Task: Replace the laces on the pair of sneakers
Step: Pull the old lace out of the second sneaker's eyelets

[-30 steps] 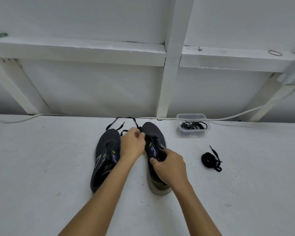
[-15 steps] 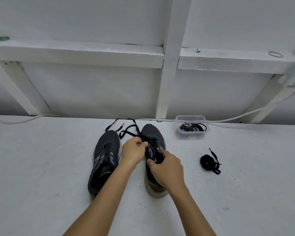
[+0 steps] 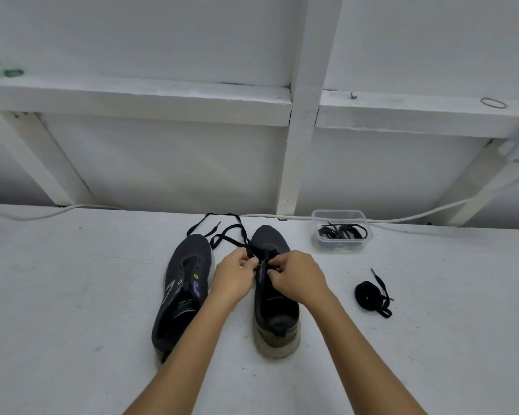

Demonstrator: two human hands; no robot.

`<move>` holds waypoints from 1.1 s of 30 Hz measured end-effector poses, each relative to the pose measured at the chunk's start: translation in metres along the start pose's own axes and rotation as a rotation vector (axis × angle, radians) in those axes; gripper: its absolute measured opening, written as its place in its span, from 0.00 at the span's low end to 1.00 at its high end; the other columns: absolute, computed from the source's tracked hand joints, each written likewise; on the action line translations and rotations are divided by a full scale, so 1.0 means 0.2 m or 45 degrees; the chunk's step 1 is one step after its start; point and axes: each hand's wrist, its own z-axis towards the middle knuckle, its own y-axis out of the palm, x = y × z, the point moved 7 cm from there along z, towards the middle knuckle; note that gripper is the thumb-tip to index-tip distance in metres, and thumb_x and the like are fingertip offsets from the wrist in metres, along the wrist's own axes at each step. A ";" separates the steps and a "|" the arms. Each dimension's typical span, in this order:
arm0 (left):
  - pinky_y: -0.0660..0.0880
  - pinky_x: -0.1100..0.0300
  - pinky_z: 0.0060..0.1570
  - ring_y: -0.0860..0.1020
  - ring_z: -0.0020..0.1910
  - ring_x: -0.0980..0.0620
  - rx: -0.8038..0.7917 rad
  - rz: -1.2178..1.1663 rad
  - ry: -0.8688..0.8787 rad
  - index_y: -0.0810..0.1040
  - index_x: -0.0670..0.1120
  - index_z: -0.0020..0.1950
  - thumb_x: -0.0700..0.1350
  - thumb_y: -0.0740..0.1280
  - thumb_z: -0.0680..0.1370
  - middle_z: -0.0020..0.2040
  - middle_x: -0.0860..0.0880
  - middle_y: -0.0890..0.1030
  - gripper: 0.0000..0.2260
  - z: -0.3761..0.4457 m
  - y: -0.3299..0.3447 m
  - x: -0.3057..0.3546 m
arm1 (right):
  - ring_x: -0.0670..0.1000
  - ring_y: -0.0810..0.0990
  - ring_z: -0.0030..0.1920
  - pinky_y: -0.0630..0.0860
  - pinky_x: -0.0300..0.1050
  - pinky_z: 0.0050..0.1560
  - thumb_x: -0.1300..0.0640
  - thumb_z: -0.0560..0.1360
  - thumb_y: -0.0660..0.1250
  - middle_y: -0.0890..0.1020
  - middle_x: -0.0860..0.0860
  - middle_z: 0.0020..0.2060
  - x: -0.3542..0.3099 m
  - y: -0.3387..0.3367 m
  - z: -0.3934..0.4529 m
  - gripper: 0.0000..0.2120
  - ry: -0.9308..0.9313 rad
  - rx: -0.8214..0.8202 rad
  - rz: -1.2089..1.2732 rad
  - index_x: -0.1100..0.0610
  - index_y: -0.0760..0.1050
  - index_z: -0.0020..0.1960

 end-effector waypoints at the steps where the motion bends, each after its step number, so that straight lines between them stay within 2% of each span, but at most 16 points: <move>1: 0.78 0.44 0.53 0.83 0.50 0.44 0.001 0.000 0.002 0.77 0.41 0.50 0.47 0.64 0.82 0.47 0.45 0.84 0.08 0.00 0.00 0.00 | 0.52 0.82 0.54 0.77 0.42 0.51 0.51 0.77 0.69 0.85 0.47 0.54 0.00 0.00 0.02 0.13 0.001 0.012 -0.019 0.44 0.83 0.60; 3: 0.77 0.48 0.52 0.83 0.50 0.45 0.003 0.004 0.015 0.78 0.43 0.50 0.48 0.65 0.81 0.47 0.46 0.84 0.08 0.00 0.00 -0.01 | 0.53 0.82 0.53 0.77 0.43 0.49 0.52 0.78 0.69 0.85 0.48 0.53 0.00 0.00 0.04 0.10 -0.006 0.047 -0.027 0.45 0.84 0.57; 6: 0.75 0.62 0.46 0.81 0.50 0.55 -0.007 0.026 0.045 0.82 0.52 0.50 0.50 0.67 0.80 0.46 0.56 0.84 0.05 -0.01 0.01 -0.01 | 0.55 0.82 0.50 0.74 0.43 0.44 0.53 0.79 0.67 0.84 0.50 0.49 0.01 0.03 0.05 0.08 -0.010 0.084 -0.006 0.47 0.84 0.53; 7: 0.74 0.63 0.45 0.81 0.49 0.56 -0.010 0.030 0.052 0.83 0.53 0.50 0.50 0.67 0.80 0.46 0.57 0.84 0.05 -0.01 0.01 -0.01 | 0.55 0.81 0.49 0.73 0.43 0.44 0.53 0.79 0.67 0.84 0.51 0.48 0.01 0.03 0.04 0.07 -0.010 0.102 0.003 0.48 0.84 0.52; 10: 0.77 0.52 0.49 0.82 0.47 0.50 -0.003 0.043 0.062 0.84 0.50 0.46 0.50 0.68 0.79 0.43 0.53 0.85 0.07 0.00 0.00 0.00 | 0.56 0.80 0.49 0.71 0.43 0.43 0.52 0.79 0.65 0.81 0.52 0.51 0.00 0.05 0.04 0.08 -0.029 0.157 -0.023 0.49 0.83 0.53; 12: 0.77 0.50 0.46 0.82 0.47 0.47 0.010 0.065 0.061 0.84 0.47 0.44 0.50 0.69 0.79 0.42 0.51 0.85 0.08 0.00 -0.01 0.00 | 0.55 0.78 0.48 0.69 0.43 0.42 0.53 0.79 0.65 0.79 0.51 0.51 0.01 0.06 0.04 0.08 -0.032 0.183 -0.012 0.50 0.82 0.53; 14: 0.78 0.50 0.48 0.83 0.48 0.47 -0.003 0.067 0.063 0.84 0.47 0.45 0.49 0.70 0.79 0.43 0.50 0.86 0.08 0.01 -0.01 0.01 | 0.53 0.76 0.46 0.69 0.43 0.42 0.53 0.79 0.65 0.78 0.49 0.49 0.02 0.06 0.04 0.07 -0.027 0.209 0.046 0.50 0.81 0.52; 18: 0.77 0.47 0.57 0.83 0.50 0.48 -0.027 0.061 0.053 0.85 0.46 0.47 0.48 0.71 0.78 0.45 0.49 0.86 0.07 0.01 -0.01 0.01 | 0.52 0.76 0.51 0.69 0.44 0.42 0.53 0.78 0.65 0.77 0.48 0.50 0.01 0.08 0.03 0.06 -0.083 0.249 0.052 0.51 0.80 0.50; 23: 0.77 0.48 0.58 0.84 0.49 0.50 -0.037 0.115 0.064 0.85 0.46 0.46 0.48 0.71 0.78 0.44 0.50 0.86 0.07 0.02 -0.02 0.02 | 0.50 0.73 0.51 0.67 0.44 0.43 0.54 0.78 0.64 0.72 0.45 0.46 0.00 0.09 0.02 0.04 -0.200 0.255 0.048 0.51 0.76 0.46; 26: 0.78 0.49 0.57 0.84 0.49 0.50 -0.074 0.120 0.025 0.84 0.46 0.45 0.49 0.72 0.78 0.44 0.50 0.86 0.07 0.03 -0.03 0.01 | 0.49 0.73 0.50 0.67 0.44 0.43 0.55 0.78 0.64 0.74 0.46 0.46 0.01 0.09 0.02 0.05 -0.218 0.252 0.105 0.50 0.73 0.43; 30: 0.78 0.48 0.58 0.84 0.49 0.50 -0.078 0.129 0.026 0.85 0.48 0.46 0.49 0.71 0.77 0.44 0.50 0.86 0.06 0.03 -0.02 0.00 | 0.51 0.73 0.51 0.70 0.45 0.44 0.55 0.78 0.63 0.76 0.49 0.49 0.00 0.12 0.04 0.05 -0.218 0.217 0.041 0.53 0.78 0.47; 33: 0.79 0.47 0.57 0.85 0.48 0.49 -0.108 0.080 -0.005 0.84 0.46 0.45 0.48 0.71 0.78 0.43 0.49 0.87 0.07 0.05 -0.02 -0.02 | 0.50 0.73 0.48 0.67 0.45 0.42 0.55 0.78 0.64 0.75 0.47 0.46 0.02 0.11 0.04 0.05 -0.216 0.253 0.126 0.51 0.74 0.43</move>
